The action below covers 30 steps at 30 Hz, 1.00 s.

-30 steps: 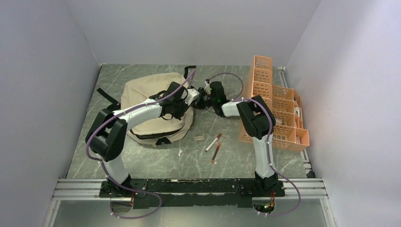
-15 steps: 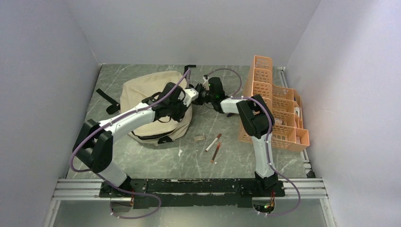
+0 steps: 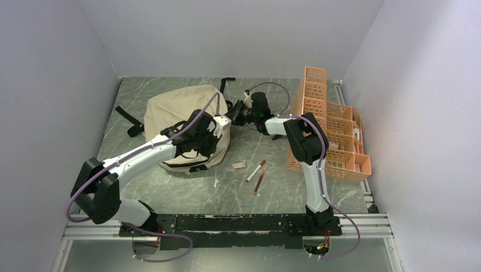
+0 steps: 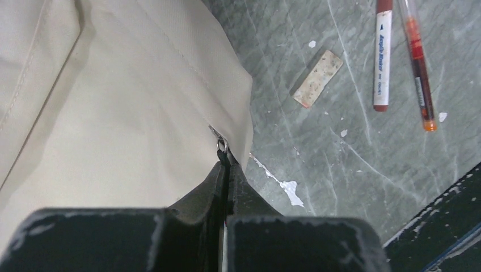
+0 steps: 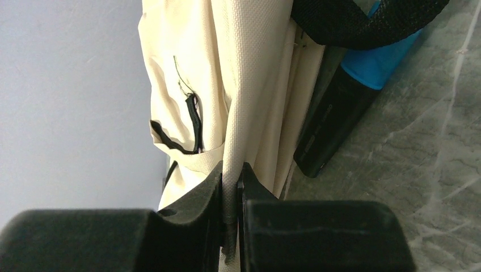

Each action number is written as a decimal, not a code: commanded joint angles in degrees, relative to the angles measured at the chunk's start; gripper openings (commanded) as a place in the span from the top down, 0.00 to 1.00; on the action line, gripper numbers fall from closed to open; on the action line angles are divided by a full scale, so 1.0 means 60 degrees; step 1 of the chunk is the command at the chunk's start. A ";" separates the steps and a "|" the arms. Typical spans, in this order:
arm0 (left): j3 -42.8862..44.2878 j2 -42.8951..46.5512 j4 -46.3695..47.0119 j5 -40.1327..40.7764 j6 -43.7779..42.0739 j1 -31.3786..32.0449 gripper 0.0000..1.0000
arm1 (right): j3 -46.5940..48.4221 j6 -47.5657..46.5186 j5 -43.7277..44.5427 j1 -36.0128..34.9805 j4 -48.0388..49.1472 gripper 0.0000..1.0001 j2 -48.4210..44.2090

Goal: Pack the student bag
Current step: Zip the student bag at the center of the board.

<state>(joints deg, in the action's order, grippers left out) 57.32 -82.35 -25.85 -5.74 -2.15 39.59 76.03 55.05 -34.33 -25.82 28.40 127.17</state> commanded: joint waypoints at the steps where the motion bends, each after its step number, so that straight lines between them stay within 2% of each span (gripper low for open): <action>1: -0.0170 0.0789 -0.0939 0.0030 0.0766 0.0119 0.95 | 0.0561 -0.0188 0.0608 0.0374 0.0452 0.91 0.0175; 12: -0.0063 0.1283 -0.2435 0.0938 0.1707 0.0124 0.95 | 0.1145 -0.0801 0.1096 0.0571 -0.0372 0.91 0.0263; 17: 0.0023 0.1295 -0.2485 0.2227 0.2267 0.0115 0.95 | 0.1447 -0.1310 0.1197 0.0598 -0.0913 0.88 0.0246; 20: 0.0064 0.1037 -0.1914 0.2340 0.2335 0.0108 0.95 | 0.1254 -0.1385 0.1087 0.0598 -0.0944 0.74 -0.0001; 23: 0.0000 0.0798 -0.1057 0.2061 0.2217 0.0092 0.95 | 0.0755 -0.1439 0.1175 0.0576 -0.1044 0.54 -0.0563; 26: 0.0215 0.0537 -0.0733 0.1896 0.2011 0.0084 0.95 | 0.0166 -0.1521 0.1437 0.0541 -0.1526 0.38 -0.1335; 30: 0.0252 0.0463 -0.0426 0.1535 0.1646 0.0095 0.95 | -0.0741 -0.1402 0.2332 0.0371 -0.2693 0.33 -0.2643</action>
<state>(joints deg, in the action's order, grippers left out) 57.17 -79.26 -31.53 5.74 9.85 39.64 75.40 47.09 -26.15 -22.33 17.93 120.03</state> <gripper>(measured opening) 0.052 0.659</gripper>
